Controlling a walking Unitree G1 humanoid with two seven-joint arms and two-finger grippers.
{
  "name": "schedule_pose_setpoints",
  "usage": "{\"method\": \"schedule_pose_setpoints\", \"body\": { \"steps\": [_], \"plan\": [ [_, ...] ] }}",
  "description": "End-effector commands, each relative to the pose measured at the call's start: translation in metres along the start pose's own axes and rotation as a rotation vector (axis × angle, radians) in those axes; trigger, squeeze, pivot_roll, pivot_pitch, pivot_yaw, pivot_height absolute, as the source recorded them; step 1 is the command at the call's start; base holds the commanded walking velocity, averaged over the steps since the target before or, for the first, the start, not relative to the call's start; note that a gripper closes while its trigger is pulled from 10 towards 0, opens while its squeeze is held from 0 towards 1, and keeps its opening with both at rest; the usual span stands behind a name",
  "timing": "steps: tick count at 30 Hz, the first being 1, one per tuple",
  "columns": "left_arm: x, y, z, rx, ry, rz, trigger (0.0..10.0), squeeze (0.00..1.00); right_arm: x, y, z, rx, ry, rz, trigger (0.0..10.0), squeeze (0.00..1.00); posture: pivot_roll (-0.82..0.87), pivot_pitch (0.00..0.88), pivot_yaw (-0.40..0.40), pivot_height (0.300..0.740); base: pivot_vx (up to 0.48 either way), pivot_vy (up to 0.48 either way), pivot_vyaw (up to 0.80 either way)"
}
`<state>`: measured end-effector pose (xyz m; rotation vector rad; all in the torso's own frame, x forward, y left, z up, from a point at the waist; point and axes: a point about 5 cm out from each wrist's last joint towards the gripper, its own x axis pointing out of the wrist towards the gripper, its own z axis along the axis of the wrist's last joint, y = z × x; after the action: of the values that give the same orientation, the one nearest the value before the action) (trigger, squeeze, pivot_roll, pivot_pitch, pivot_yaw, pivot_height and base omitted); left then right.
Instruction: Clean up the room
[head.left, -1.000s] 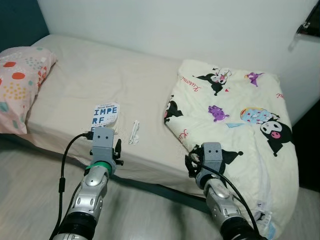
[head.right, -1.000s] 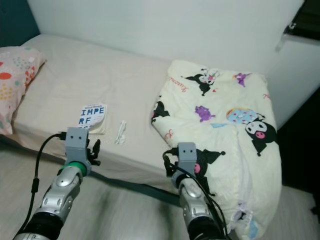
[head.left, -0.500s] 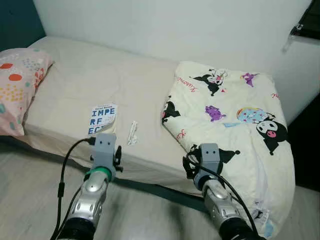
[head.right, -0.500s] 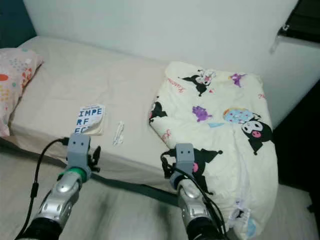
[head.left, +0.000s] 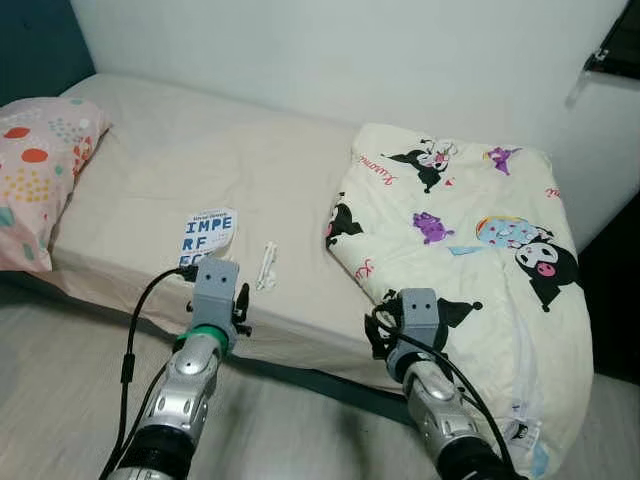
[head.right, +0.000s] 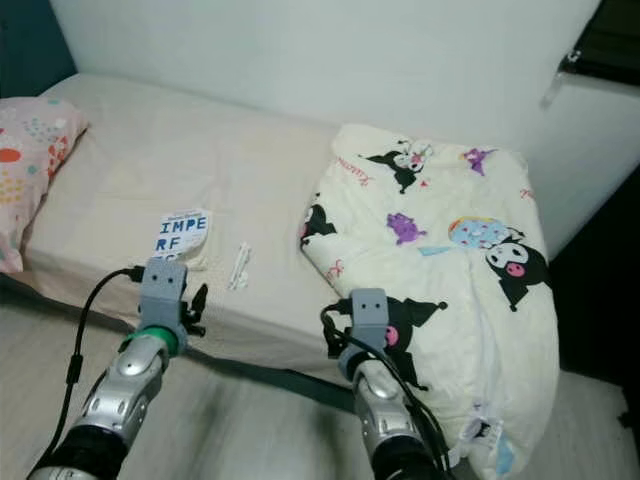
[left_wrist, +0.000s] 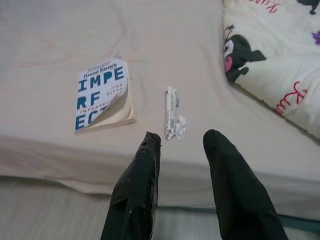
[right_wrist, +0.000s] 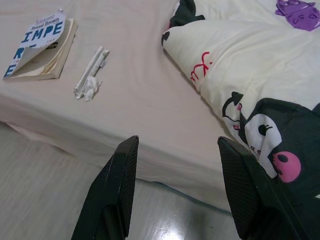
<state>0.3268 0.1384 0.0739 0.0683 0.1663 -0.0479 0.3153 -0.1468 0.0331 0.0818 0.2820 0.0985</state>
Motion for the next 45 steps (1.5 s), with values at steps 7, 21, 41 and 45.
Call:
{"method": "schedule_pose_setpoints", "body": {
  "steps": [7,21,41,45],
  "plan": [
    [-0.002,0.0,-0.006,-0.003,0.015,0.01,10.0,0.0,-0.003,-0.007,-0.002,0.021,-0.007,-0.041,10.0,0.0,0.0,0.0,0.071,0.74,0.0,0.0,0.0],
    [-0.003,0.007,-0.002,-0.013,-0.006,0.027,10.0,0.0,-0.002,-0.002,-0.002,0.019,-0.007,-0.031,10.0,0.0,0.0,0.0,0.074,0.74,0.0,0.0,0.0],
    [-0.004,0.01,-0.003,-0.006,-0.01,0.037,10.0,0.0,-0.001,0.001,0.0,0.0,-0.017,-0.013,10.0,0.0,0.01,0.0,0.071,0.74,0.0,0.0,-0.68],
    [-0.004,0.008,-0.003,-0.003,-0.013,0.032,10.0,0.0,-0.001,0.0,-0.001,0.004,-0.007,-0.016,10.0,0.0,0.01,0.0,0.071,0.74,0.0,0.0,-0.75]
  ]
}}
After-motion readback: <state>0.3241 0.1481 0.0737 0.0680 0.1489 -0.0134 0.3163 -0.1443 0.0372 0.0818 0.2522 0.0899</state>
